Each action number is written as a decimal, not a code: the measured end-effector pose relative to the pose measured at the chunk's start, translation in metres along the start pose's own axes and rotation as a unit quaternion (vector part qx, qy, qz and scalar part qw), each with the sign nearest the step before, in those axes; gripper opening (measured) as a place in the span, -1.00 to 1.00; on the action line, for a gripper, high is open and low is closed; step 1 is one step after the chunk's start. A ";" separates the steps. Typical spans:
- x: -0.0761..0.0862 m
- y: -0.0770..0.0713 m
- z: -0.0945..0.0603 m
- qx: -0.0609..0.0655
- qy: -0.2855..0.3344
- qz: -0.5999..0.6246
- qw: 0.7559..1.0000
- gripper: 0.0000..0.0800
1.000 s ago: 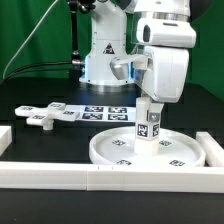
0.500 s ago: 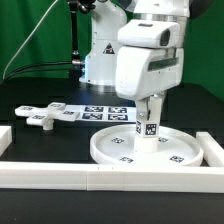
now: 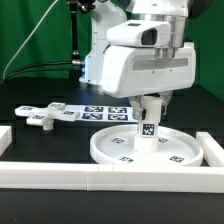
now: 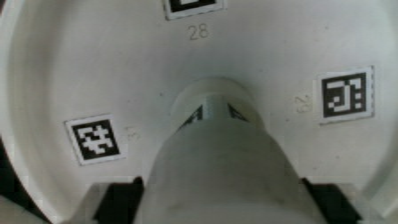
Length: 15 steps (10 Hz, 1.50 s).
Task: Assemble round table
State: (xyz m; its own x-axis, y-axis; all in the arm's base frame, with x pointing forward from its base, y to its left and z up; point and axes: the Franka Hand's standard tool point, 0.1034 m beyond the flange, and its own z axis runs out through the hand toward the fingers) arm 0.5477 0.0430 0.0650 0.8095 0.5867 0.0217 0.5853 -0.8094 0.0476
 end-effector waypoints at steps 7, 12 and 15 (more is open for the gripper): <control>-0.003 0.002 0.001 0.021 0.010 0.305 0.952 0.02; -0.005 0.003 0.002 0.036 0.012 0.527 0.849 0.02; -0.005 0.001 0.002 0.043 0.002 0.650 0.759 0.02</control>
Offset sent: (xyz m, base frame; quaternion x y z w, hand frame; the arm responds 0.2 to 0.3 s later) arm -0.0130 -0.0015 -0.0038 0.0224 -0.0042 0.2766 0.9607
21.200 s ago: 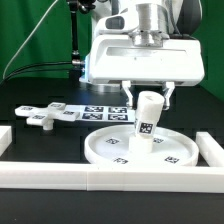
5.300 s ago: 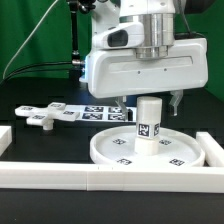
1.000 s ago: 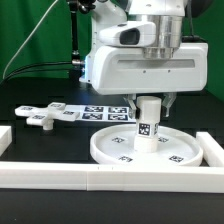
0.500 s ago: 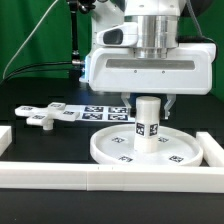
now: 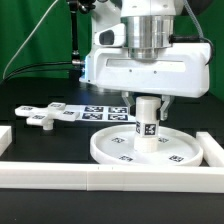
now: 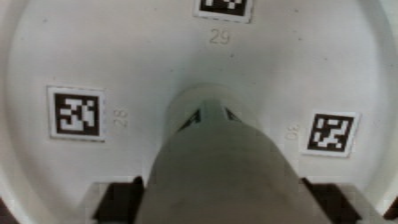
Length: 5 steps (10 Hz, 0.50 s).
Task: Assemble round table
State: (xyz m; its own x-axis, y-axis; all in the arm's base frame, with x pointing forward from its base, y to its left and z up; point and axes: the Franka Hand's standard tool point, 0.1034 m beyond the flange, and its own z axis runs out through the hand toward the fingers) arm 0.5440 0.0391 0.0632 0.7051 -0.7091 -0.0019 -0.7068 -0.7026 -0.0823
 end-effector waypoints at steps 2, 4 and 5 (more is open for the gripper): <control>0.000 0.001 0.000 0.006 -0.006 0.087 0.996 0.02; 0.000 0.000 0.000 0.009 -0.009 0.137 0.990 0.02; 0.000 0.000 0.000 0.010 -0.009 0.137 0.991 0.03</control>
Offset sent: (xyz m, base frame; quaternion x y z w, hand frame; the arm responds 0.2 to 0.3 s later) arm 0.0006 -0.0043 -0.0029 -0.0253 0.0121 0.1574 0.9871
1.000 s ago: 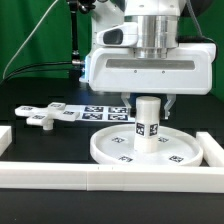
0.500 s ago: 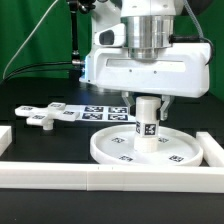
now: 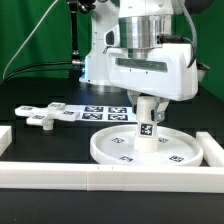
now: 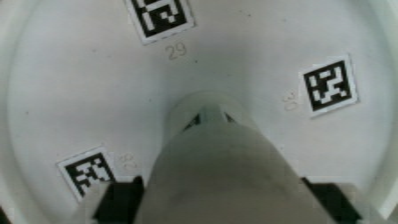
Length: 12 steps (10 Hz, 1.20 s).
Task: Assemble round table
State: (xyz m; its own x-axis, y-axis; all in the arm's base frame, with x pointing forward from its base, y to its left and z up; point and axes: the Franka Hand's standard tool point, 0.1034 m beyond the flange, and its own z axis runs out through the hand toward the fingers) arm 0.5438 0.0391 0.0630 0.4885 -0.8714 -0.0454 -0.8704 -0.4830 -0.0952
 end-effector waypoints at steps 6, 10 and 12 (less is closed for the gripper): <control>0.001 -0.004 -0.002 -0.001 -0.002 -0.176 0.984 0.62; 0.001 -0.004 -0.001 -0.002 -0.002 -0.317 0.948 0.62; 0.001 -0.005 -0.001 -0.006 -0.001 -0.445 0.895 0.62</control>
Offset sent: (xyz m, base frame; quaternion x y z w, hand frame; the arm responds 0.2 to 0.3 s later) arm 0.0078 -0.0056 0.0029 -0.0285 0.0040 -0.1389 0.9899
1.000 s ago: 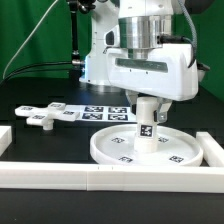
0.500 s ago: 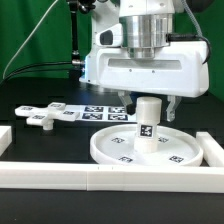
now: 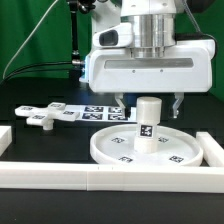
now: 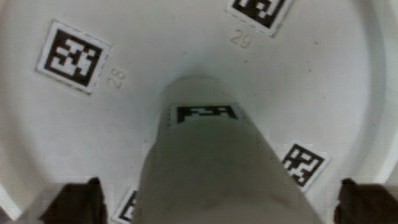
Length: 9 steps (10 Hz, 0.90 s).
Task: Assemble round table
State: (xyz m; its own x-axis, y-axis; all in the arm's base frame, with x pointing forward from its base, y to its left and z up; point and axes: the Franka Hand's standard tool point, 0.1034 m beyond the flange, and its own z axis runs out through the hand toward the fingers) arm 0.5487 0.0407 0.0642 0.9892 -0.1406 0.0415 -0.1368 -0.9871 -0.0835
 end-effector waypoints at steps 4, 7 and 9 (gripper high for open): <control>0.000 0.001 0.001 -0.002 -0.005 -0.160 0.987 0.62; 0.000 0.003 0.001 -0.006 -0.006 -0.278 0.961 0.62; 0.000 0.002 0.001 -0.022 -0.011 -0.368 0.930 0.62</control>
Offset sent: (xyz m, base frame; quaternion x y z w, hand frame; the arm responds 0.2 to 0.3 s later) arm 0.0000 0.0000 0.0000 0.0000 0.0000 -0.1938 0.9810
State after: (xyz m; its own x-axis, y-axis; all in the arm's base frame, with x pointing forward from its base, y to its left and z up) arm 0.5491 0.0392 0.0632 0.8168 0.5748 0.0504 0.5755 -0.8178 0.0002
